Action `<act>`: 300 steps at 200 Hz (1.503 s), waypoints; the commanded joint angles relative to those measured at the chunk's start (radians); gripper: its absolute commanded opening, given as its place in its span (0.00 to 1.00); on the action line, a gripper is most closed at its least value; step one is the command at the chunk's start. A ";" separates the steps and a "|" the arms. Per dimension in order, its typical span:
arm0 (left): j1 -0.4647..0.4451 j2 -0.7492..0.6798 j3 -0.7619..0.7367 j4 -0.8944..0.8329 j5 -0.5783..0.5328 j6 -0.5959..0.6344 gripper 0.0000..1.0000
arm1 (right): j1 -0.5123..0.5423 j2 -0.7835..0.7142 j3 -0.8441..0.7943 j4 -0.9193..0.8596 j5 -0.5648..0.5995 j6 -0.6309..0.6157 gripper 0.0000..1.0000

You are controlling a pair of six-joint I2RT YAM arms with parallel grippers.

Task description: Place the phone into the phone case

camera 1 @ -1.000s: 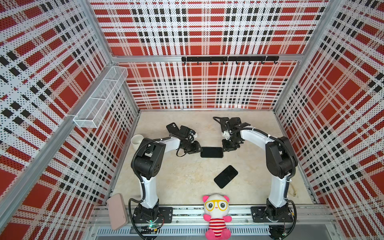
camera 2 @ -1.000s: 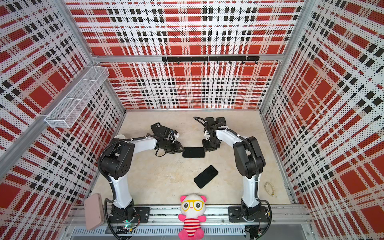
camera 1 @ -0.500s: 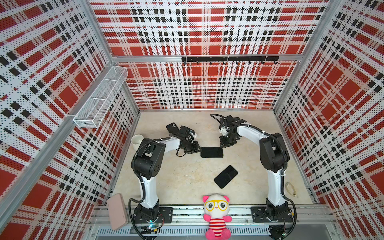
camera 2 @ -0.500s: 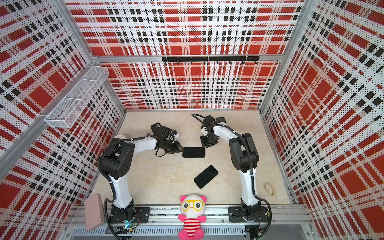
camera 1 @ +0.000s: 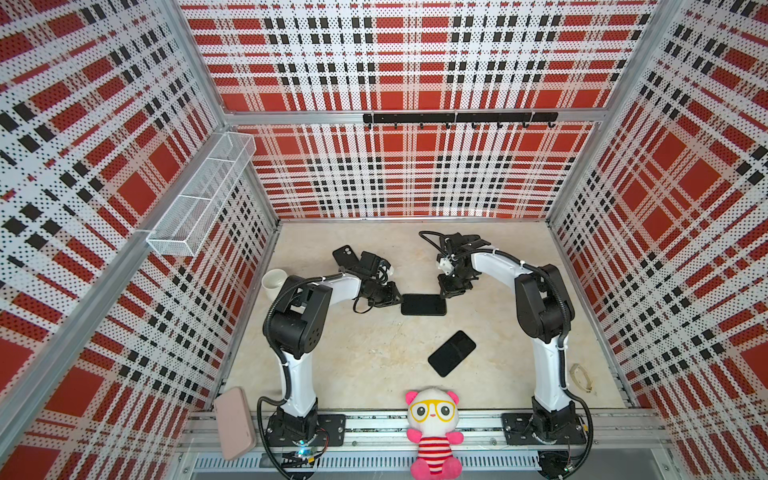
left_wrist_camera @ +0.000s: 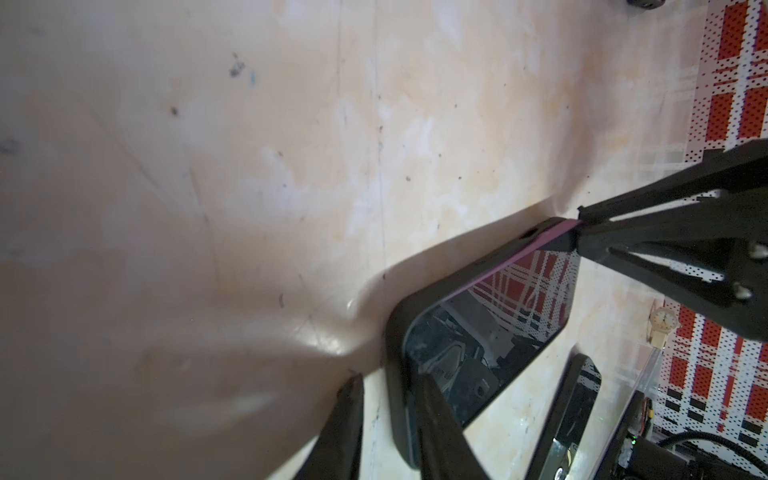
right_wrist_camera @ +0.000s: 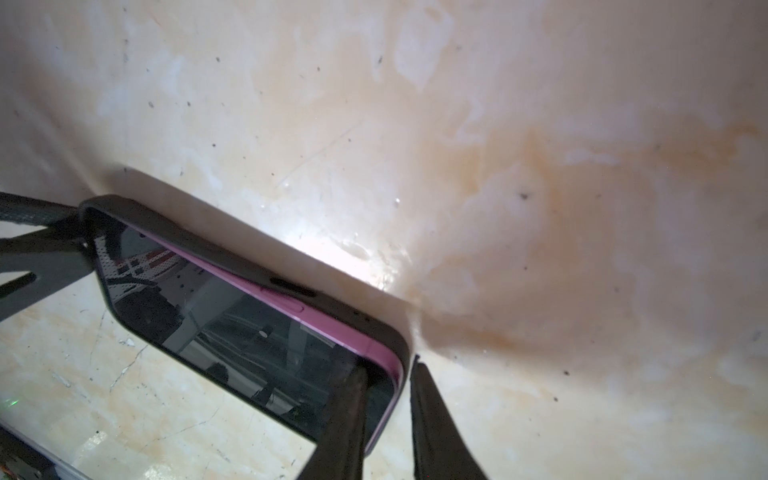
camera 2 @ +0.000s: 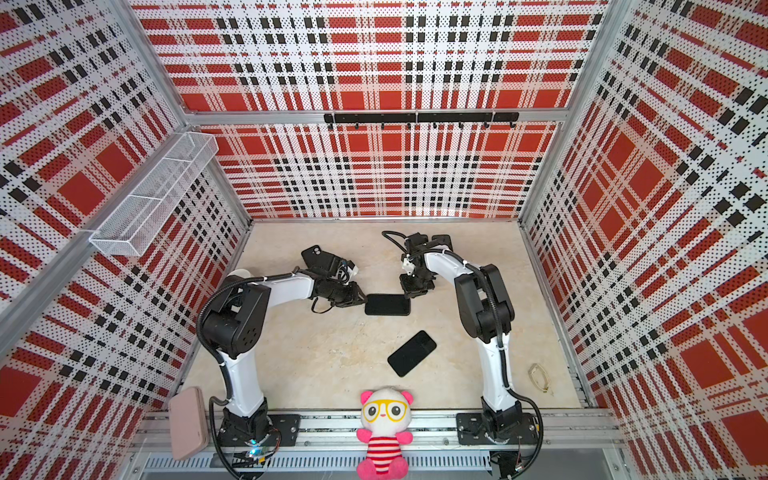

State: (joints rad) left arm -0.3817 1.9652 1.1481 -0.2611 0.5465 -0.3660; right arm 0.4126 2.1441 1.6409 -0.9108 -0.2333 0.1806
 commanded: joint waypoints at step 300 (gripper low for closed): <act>-0.040 0.040 0.004 0.013 0.046 0.002 0.22 | 0.217 0.415 -0.138 -0.093 0.189 0.124 0.17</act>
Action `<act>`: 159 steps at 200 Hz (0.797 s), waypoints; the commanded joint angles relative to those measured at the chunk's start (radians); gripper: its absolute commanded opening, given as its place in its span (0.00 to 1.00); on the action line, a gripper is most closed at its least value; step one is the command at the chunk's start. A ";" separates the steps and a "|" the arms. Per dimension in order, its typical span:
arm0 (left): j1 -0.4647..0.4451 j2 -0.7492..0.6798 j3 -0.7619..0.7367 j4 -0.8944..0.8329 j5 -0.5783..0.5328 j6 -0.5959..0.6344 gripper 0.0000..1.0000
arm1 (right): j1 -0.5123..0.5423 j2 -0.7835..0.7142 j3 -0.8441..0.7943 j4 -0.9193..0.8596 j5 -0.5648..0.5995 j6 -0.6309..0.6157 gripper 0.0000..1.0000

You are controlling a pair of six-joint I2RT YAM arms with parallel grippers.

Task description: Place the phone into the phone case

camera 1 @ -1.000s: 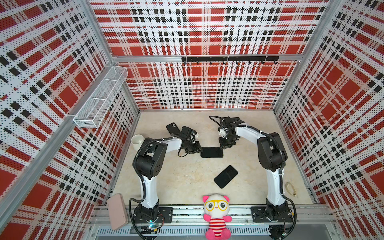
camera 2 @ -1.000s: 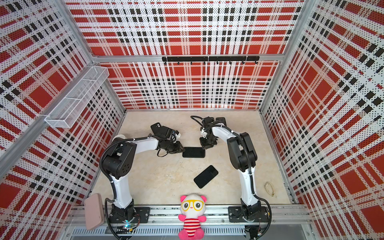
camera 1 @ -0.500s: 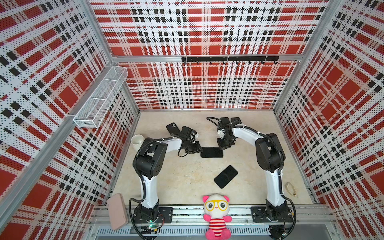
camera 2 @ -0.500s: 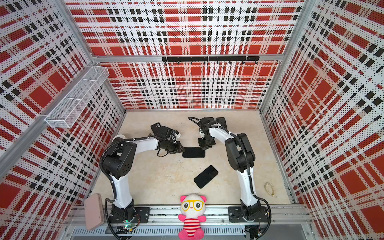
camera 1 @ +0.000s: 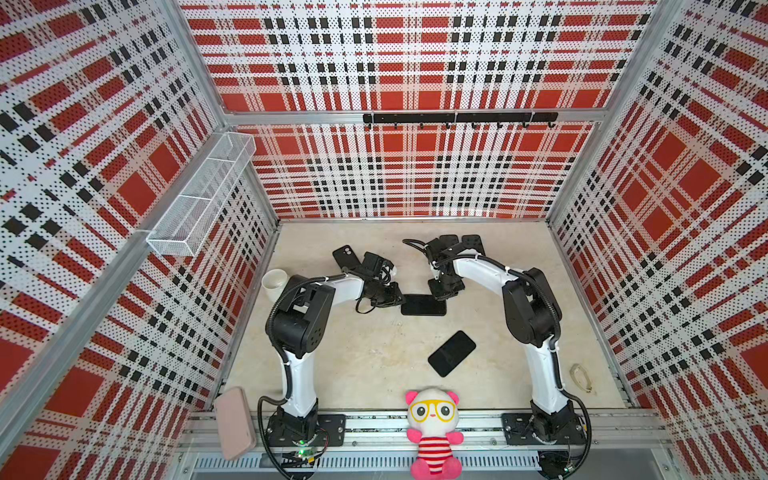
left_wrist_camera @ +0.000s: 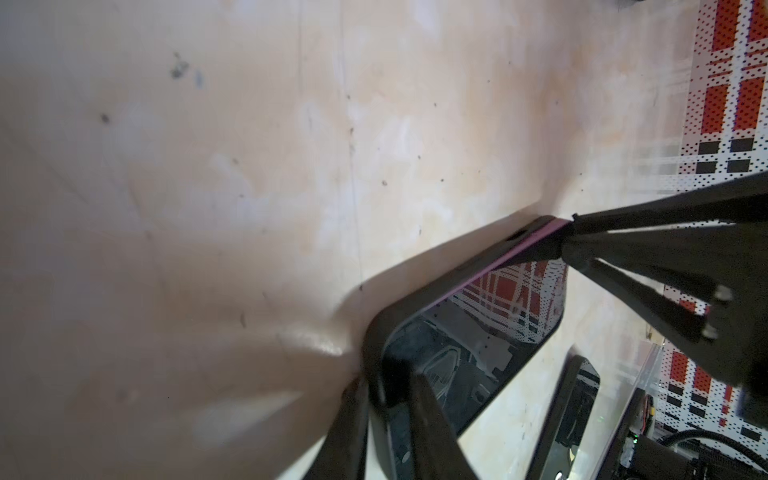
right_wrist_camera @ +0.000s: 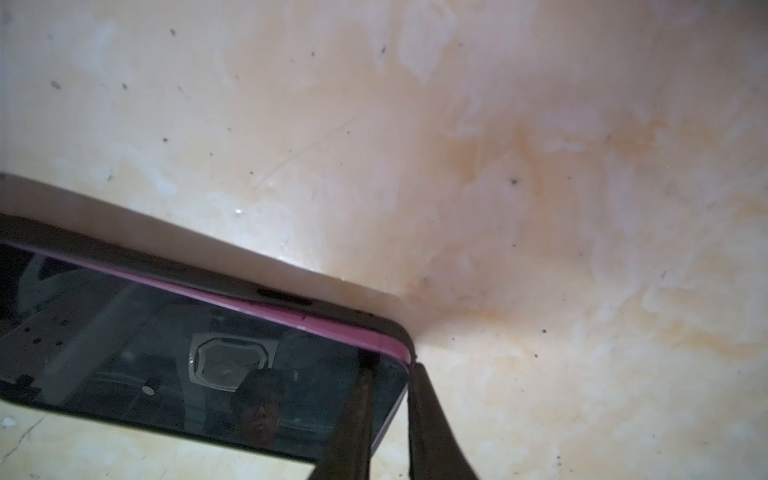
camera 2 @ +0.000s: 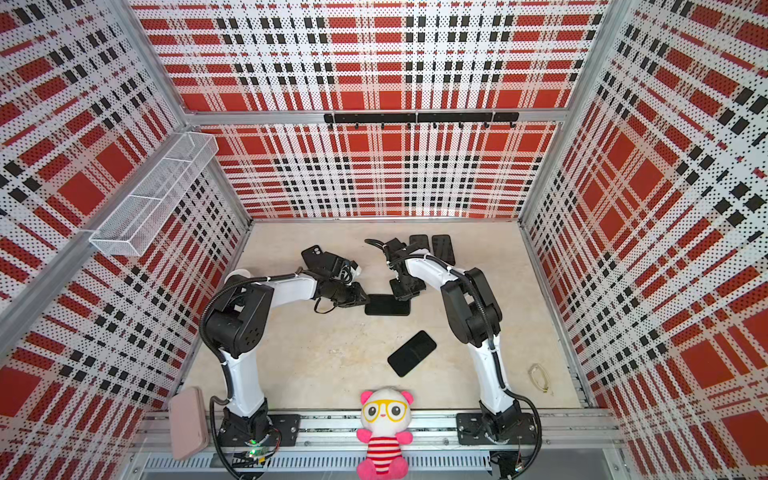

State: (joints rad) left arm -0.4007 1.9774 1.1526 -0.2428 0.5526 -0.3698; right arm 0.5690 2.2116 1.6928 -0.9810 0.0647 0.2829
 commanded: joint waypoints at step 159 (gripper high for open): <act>-0.003 0.022 0.000 -0.009 0.021 0.005 0.22 | -0.162 -0.016 0.154 -0.182 -0.312 -0.140 0.27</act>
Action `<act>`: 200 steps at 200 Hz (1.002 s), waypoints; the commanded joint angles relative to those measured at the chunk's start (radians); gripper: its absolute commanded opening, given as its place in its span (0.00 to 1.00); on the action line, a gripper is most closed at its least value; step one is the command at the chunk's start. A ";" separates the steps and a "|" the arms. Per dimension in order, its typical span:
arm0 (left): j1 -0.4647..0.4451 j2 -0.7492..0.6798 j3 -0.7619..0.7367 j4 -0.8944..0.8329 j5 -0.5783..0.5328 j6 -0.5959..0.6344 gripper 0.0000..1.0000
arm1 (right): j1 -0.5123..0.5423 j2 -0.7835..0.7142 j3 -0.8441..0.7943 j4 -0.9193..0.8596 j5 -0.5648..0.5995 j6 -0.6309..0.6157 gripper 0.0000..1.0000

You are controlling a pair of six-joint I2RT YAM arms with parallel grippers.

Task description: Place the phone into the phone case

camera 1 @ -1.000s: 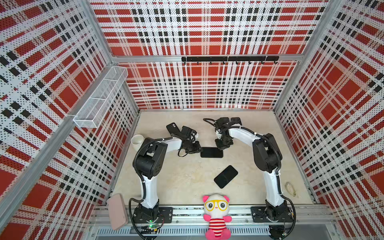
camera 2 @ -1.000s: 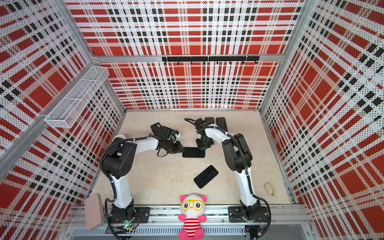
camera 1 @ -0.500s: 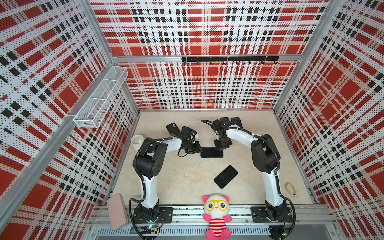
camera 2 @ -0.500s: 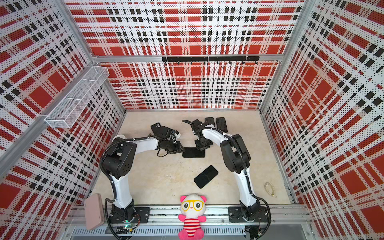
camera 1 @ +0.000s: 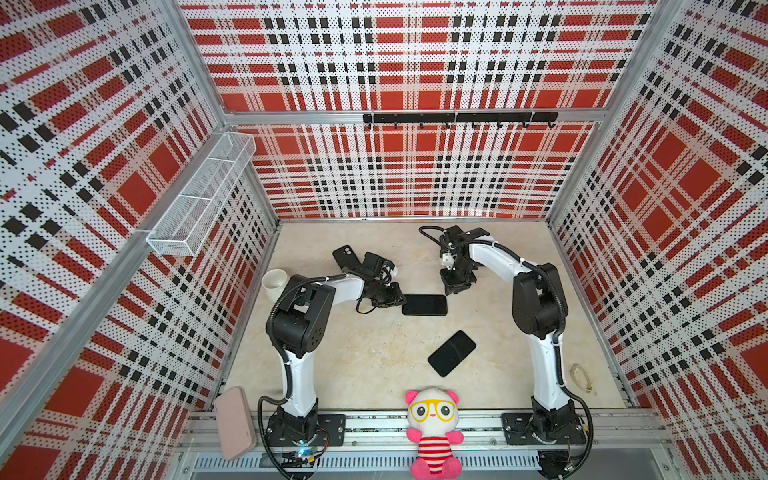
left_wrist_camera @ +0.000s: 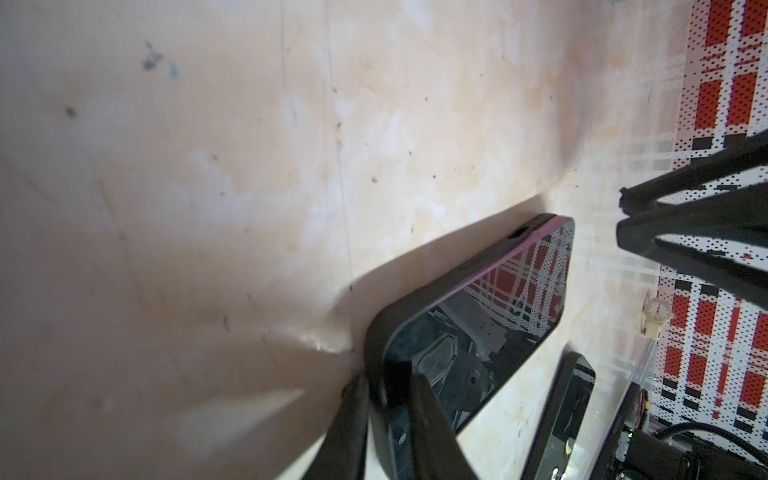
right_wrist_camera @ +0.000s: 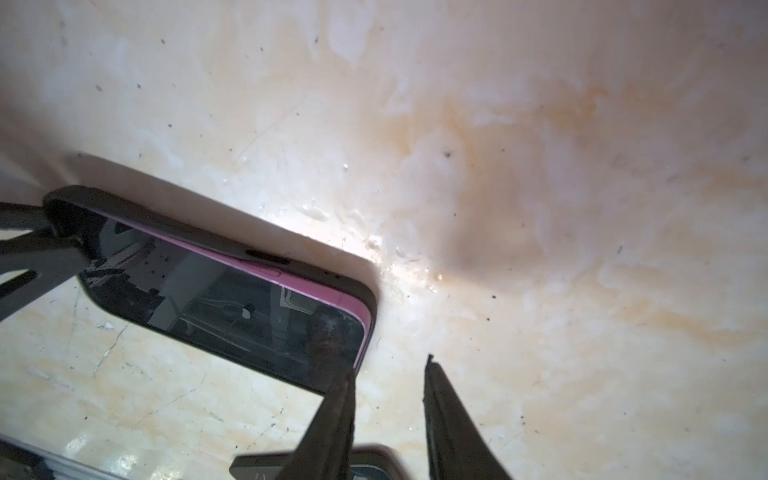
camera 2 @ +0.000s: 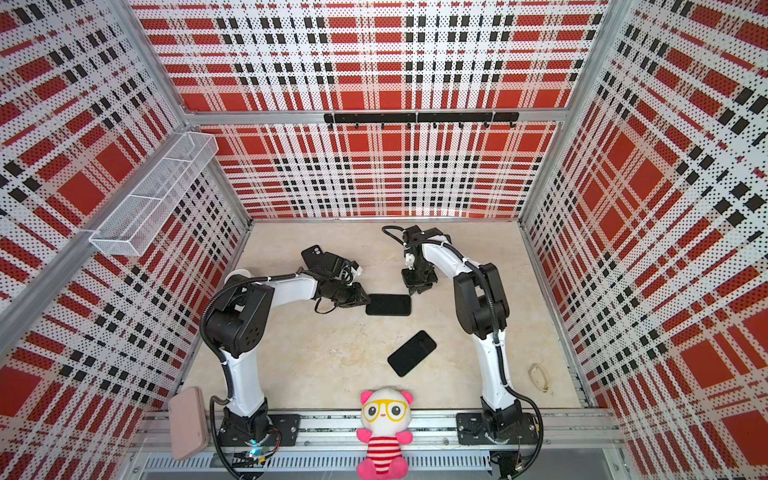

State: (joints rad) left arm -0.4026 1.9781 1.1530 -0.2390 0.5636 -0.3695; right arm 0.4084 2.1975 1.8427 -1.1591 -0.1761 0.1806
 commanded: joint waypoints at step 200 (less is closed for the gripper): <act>0.000 0.025 0.001 -0.013 0.018 0.004 0.22 | 0.066 0.096 -0.281 0.225 0.072 0.079 0.11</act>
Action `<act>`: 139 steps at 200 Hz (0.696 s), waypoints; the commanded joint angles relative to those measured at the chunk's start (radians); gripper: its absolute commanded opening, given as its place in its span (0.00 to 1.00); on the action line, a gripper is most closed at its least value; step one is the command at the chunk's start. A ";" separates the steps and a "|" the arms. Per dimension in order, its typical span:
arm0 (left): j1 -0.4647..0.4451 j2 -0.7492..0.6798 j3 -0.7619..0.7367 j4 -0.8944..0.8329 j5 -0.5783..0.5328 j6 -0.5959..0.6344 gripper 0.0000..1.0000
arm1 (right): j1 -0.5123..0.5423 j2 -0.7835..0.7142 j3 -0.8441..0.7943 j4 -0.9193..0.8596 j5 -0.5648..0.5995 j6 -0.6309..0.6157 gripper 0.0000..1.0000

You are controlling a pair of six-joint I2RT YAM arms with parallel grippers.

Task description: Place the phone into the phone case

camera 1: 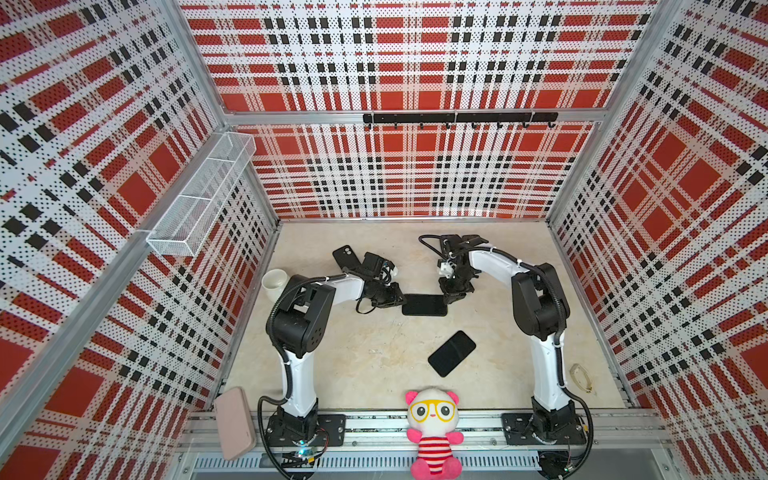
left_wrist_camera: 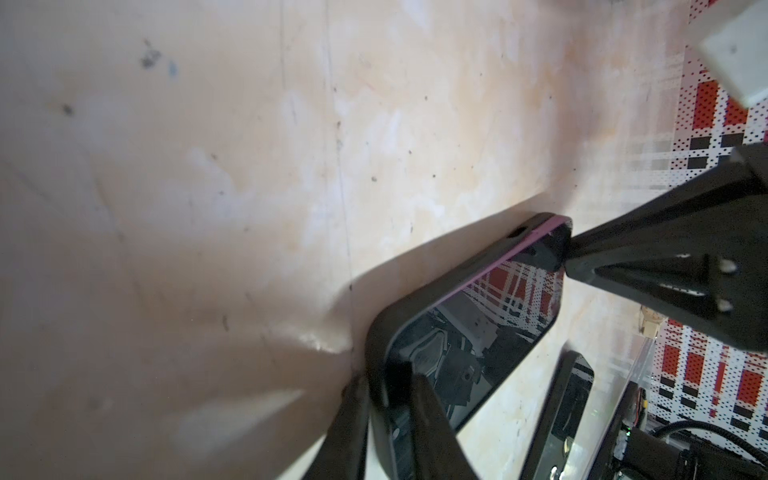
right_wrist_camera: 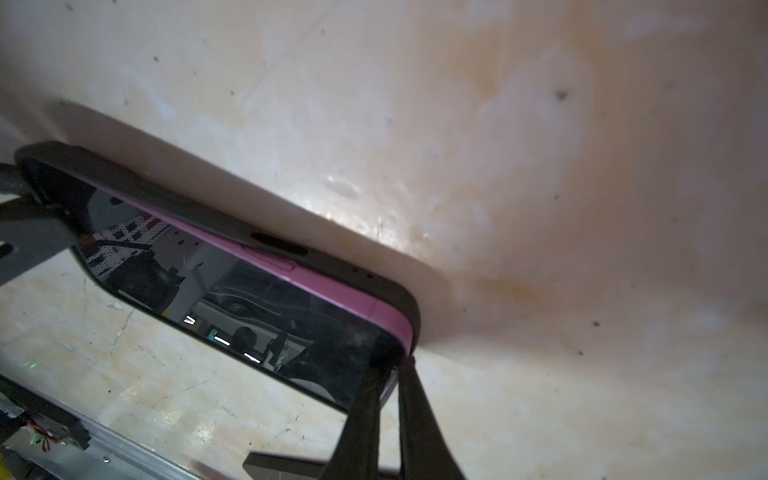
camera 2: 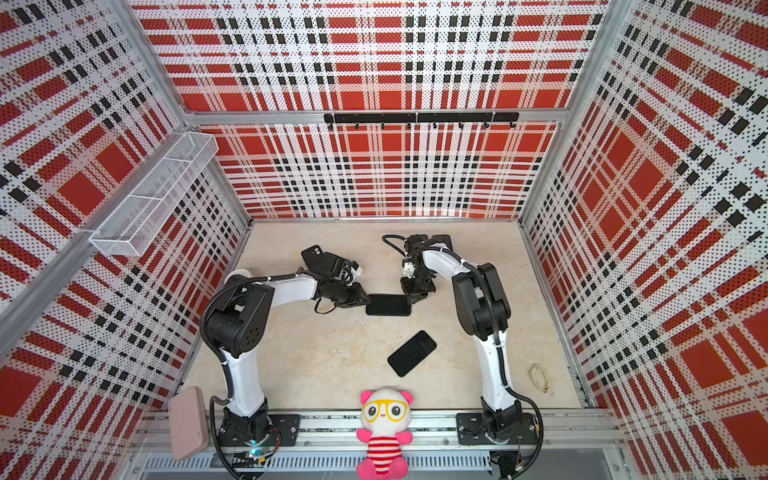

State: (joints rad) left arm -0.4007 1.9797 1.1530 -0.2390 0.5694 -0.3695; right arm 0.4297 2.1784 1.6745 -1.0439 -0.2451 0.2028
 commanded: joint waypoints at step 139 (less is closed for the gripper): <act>-0.003 0.025 0.000 -0.013 0.010 0.004 0.22 | 0.018 0.060 -0.021 0.157 0.123 0.056 0.18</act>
State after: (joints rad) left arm -0.4000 1.9808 1.1530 -0.2379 0.5713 -0.3695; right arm 0.4603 2.1513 1.6581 -1.0050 -0.1616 0.2787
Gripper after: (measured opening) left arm 0.222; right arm 0.180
